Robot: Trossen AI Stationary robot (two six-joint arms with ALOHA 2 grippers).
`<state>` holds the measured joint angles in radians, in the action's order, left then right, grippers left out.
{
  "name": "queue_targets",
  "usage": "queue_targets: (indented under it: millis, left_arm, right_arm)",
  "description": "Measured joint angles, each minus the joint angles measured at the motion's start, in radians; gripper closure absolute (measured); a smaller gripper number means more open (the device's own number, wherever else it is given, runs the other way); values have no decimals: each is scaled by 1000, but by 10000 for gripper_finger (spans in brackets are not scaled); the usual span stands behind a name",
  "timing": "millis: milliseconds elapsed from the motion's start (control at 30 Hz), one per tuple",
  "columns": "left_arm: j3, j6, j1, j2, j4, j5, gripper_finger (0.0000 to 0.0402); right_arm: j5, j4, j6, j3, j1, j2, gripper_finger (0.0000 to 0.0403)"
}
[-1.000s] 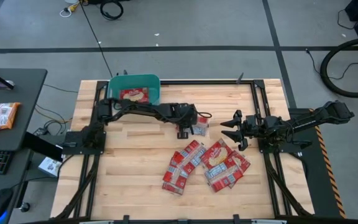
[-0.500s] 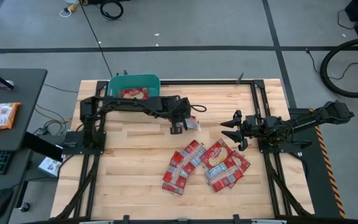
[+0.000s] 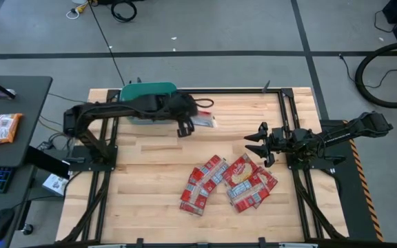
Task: Sort popcorn bags into baskets
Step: Put the popcorn sachet into the bin
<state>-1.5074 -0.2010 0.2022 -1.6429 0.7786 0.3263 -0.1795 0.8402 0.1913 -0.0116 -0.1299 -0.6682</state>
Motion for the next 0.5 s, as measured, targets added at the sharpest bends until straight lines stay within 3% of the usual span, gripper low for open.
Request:
queue_targets:
  millis: [167, 500]
  left_arm:
    - [63, -22, 43, 74, 43, 64, 401]
    - [399, -95, 193, 347, -154, 81, 401]
  right_arm:
    - [0, -19, 0, 0, -14, 0, 214]
    - [-23, -20, 1, 0, -41, 0, 214]
